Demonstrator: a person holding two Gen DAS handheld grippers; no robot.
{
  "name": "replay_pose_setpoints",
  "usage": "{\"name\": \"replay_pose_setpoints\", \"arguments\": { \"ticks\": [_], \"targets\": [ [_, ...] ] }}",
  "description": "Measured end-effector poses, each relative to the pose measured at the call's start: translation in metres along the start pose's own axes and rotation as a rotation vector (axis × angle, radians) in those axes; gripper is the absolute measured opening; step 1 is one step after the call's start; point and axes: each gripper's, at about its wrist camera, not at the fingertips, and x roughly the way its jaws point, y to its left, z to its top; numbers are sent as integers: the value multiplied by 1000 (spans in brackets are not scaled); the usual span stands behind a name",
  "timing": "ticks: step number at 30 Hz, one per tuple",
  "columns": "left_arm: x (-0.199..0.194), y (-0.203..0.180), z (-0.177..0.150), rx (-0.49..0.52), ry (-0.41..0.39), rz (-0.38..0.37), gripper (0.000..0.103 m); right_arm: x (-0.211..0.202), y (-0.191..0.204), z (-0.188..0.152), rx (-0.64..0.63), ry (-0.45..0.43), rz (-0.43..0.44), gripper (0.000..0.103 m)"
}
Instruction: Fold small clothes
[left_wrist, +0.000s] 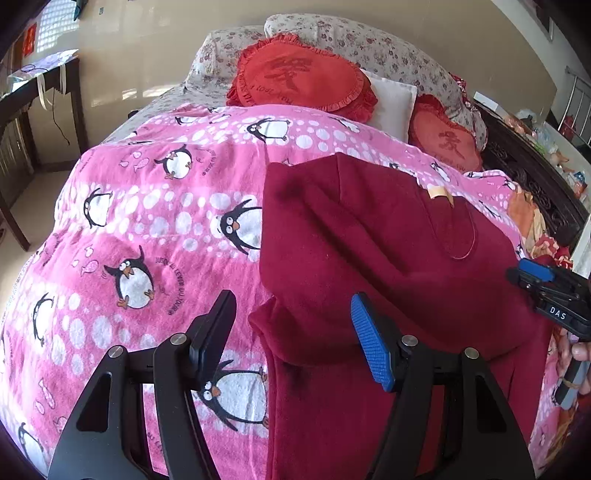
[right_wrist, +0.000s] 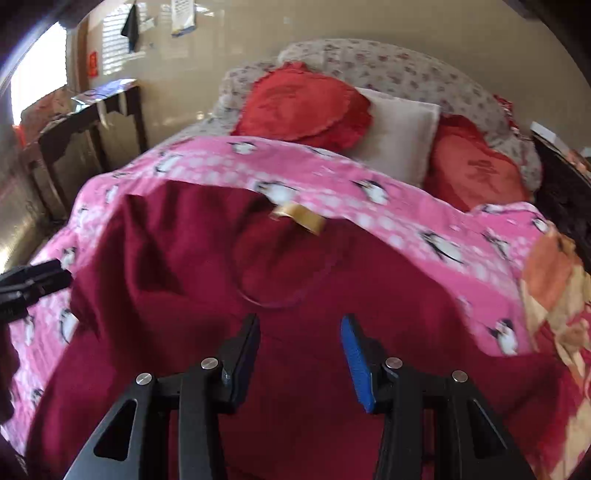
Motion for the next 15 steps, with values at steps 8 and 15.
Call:
{"name": "replay_pose_setpoints", "arguments": {
  "ticks": [8, 15],
  "targets": [
    [31, 0, -18, -38, 118, 33, 65, 14, -26, -33, -31, 42, -72, 18],
    [31, -8, -19, -39, 104, 46, 65, -23, -35, -1, -1, -128, -102, 5]
  ]
}}
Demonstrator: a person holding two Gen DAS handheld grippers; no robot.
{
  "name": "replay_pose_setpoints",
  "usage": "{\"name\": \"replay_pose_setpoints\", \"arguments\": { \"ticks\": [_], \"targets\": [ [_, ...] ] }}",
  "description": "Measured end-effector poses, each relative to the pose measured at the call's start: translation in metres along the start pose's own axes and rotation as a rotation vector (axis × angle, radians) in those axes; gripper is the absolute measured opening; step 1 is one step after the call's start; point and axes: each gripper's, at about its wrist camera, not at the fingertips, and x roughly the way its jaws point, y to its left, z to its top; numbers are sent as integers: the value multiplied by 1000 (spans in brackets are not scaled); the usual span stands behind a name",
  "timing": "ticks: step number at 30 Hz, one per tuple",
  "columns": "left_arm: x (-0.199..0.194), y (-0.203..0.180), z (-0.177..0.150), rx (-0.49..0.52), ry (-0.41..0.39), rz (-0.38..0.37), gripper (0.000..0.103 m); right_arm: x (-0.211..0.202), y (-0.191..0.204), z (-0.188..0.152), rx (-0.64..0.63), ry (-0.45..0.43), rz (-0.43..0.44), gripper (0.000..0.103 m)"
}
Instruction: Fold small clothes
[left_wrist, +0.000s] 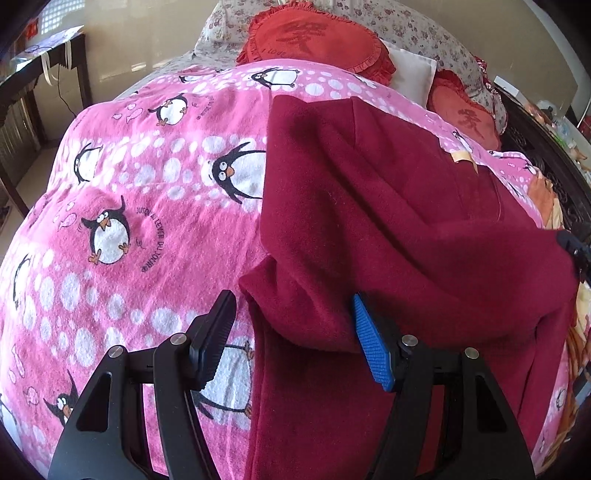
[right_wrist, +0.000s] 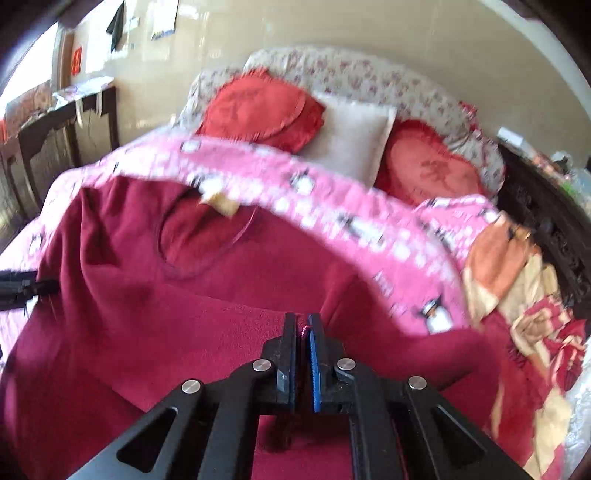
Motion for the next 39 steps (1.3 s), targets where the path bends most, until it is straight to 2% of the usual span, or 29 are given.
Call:
{"name": "replay_pose_setpoints", "arguments": {
  "ticks": [1, 3, 6, 8, 9, 11, 13, 15, 17, 21, 24, 28, 30, 32, 36, 39],
  "targets": [
    [4, -4, -1, 4, 12, -4, 65, 1, -8, 4, 34, -13, -7, 5],
    [10, -9, -4, 10, 25, 14, 65, 12, -14, 6, 81, 17, -3, 5],
    [6, -10, -4, 11, 22, 20, 65, 43, -16, -5, 75, 129, -74, 6],
    [-4, -8, -2, 4, -4, 19, 65, 38, -21, -9, 73, 133, -114, 16],
    [-11, -8, 0, 6, -30, 22, 65, 29, -25, -11, 88, 106, -124, 28],
    [-22, -9, 4, 14, -72, 27, 65, 9, -30, -10, 135, 42, -104, 38],
    [-22, -13, 11, 19, -81, 19, 65, -1, -28, -11, 173, 26, -26, 38],
    [-16, -19, 19, 20, -73, 15, 65, 1, -19, -12, 181, 48, 61, 38],
    [-8, -27, 26, 29, -72, 4, 65, 8, -7, -14, 180, 65, 110, 38],
    [23, -41, 32, 76, -18, 76, 65, 38, 6, -22, 190, 124, 87, 38],
    [37, -48, 35, 118, 1, 133, 69, 41, 11, -21, 165, 107, 41, 38],
    [28, -46, 37, 121, 19, 126, 69, 11, -14, -22, 243, 118, 102, 38],
    [17, -41, 34, 98, 13, 99, 69, -9, -35, -30, 285, 108, 74, 40],
    [4, -36, 27, 83, 4, 67, 69, -34, -57, -49, 347, 114, 47, 47],
    [-16, -38, 14, 95, -13, 49, 69, -67, -82, -94, 451, 168, 60, 47],
    [-26, -43, 4, 95, -8, 28, 69, -77, -80, -126, 498, 214, 121, 47]
  ]
}}
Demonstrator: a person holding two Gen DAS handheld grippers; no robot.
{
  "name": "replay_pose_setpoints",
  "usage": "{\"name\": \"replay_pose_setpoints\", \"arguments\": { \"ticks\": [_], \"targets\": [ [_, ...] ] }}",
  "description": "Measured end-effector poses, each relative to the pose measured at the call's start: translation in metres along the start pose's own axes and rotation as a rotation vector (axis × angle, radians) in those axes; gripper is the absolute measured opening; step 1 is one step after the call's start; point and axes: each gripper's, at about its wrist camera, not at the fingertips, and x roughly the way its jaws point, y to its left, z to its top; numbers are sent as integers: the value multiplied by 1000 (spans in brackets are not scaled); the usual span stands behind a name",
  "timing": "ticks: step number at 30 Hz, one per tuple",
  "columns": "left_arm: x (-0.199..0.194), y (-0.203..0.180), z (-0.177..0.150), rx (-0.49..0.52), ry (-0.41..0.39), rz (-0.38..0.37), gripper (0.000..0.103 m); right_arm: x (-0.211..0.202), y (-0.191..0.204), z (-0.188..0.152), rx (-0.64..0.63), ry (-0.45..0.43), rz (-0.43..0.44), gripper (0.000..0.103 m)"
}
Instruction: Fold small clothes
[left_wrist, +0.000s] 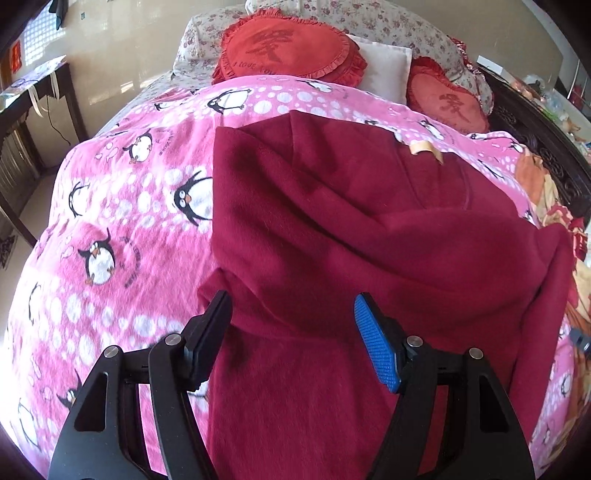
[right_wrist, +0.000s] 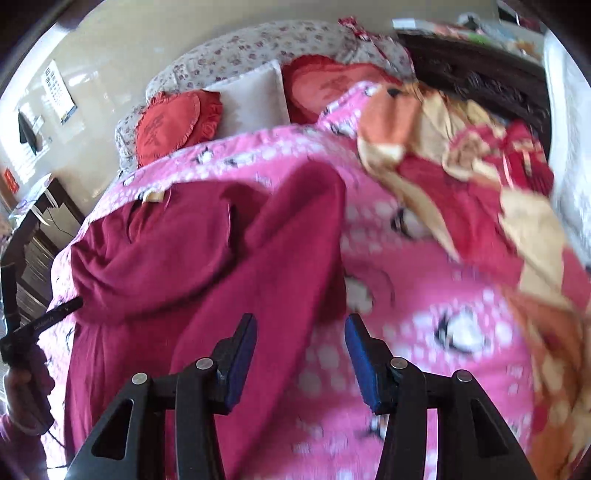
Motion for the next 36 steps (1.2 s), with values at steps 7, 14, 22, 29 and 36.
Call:
{"name": "replay_pose_setpoints", "arguments": {
  "ticks": [7, 14, 22, 29, 36],
  "targets": [
    [-17, -12, -23, 16, 25, -10, 69, 25, 2, -46, 95, 82, 204, 21],
    [-35, 3, -23, -1, -13, 4, 69, -33, 17, -9, -25, -86, 216, 4],
    [-55, 35, -17, -96, -72, -18, 69, -90, 128, 78, -355, -211, 340, 4],
    [-60, 66, -15, -167, -89, -9, 69, 32, 258, 110, -385, 51, 497, 6],
    [-58, 75, -14, -116, -109, -63, 69, 76, 264, 96, -309, 109, 496, 37]
  ]
}}
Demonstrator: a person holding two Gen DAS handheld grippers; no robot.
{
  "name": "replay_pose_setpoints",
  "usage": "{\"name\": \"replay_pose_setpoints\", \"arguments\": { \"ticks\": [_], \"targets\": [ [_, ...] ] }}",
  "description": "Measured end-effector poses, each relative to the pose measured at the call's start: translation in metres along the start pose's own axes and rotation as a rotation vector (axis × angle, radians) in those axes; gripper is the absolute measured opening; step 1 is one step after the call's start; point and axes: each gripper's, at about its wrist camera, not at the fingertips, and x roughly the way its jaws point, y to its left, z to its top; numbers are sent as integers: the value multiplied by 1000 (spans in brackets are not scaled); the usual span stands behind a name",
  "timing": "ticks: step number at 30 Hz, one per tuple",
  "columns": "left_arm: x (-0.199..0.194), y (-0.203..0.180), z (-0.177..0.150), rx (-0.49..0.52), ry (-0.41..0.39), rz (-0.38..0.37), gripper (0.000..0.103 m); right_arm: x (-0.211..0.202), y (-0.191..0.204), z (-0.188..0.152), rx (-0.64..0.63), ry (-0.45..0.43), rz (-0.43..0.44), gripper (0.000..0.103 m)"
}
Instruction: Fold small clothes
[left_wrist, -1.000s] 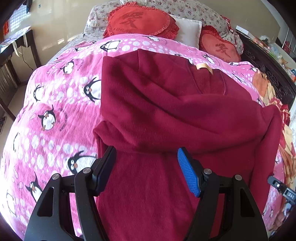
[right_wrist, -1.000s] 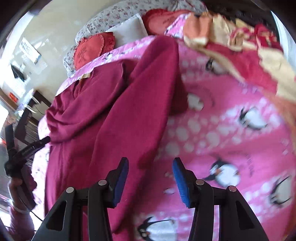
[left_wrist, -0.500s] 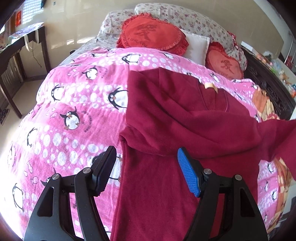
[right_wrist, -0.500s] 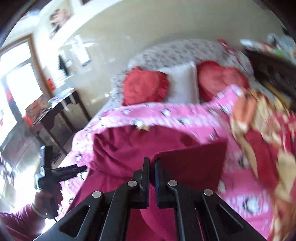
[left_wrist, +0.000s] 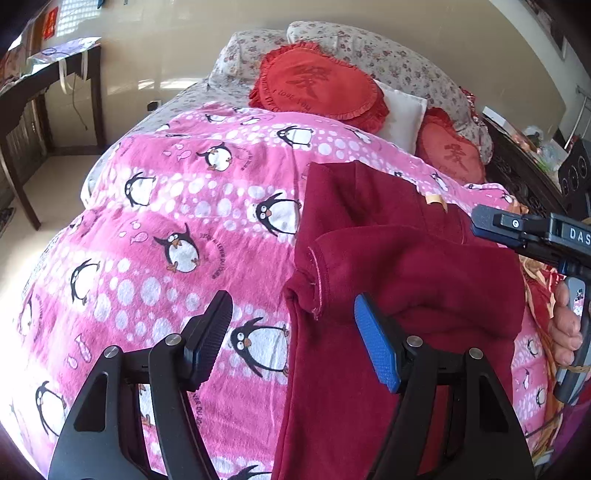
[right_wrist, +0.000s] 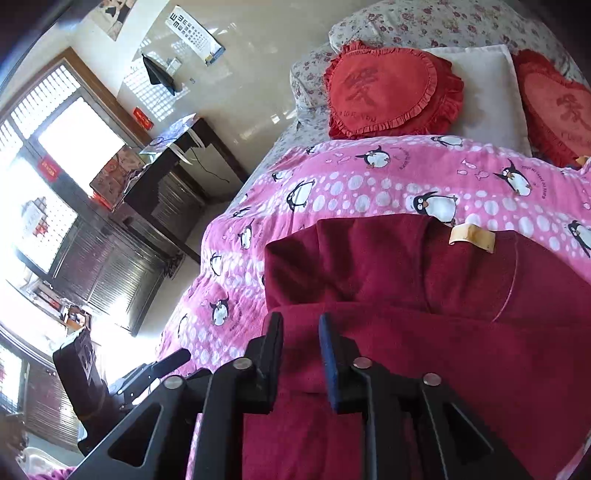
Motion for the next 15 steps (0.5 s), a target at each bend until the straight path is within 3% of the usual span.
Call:
{"name": "replay_pose_setpoints", "arguments": {
  "ticks": [1, 5, 8, 11, 13, 15],
  "targets": [
    [4, -2, 1, 11, 4, -5, 69, -7, -4, -6, -8, -11, -23, 42],
    [30, -5, 5, 7, 43, -16, 69, -45, -34, -41, -17, -46, -126, 42],
    [52, -7, 8, -34, 83, -35, 69, -84, -66, -70, -1, -97, -288, 42],
    [66, -14, 13, -37, 70, -38, 69, -111, -104, -91, 88, -142, -388, 42],
    [75, -23, 17, -14, 72, -30, 68, -117, -136, -98, 170, -127, -446, 43],
    [83, -32, 21, 15, 84, -24, 59, -116, -156, -97, 212, -128, -464, 43]
  ]
}}
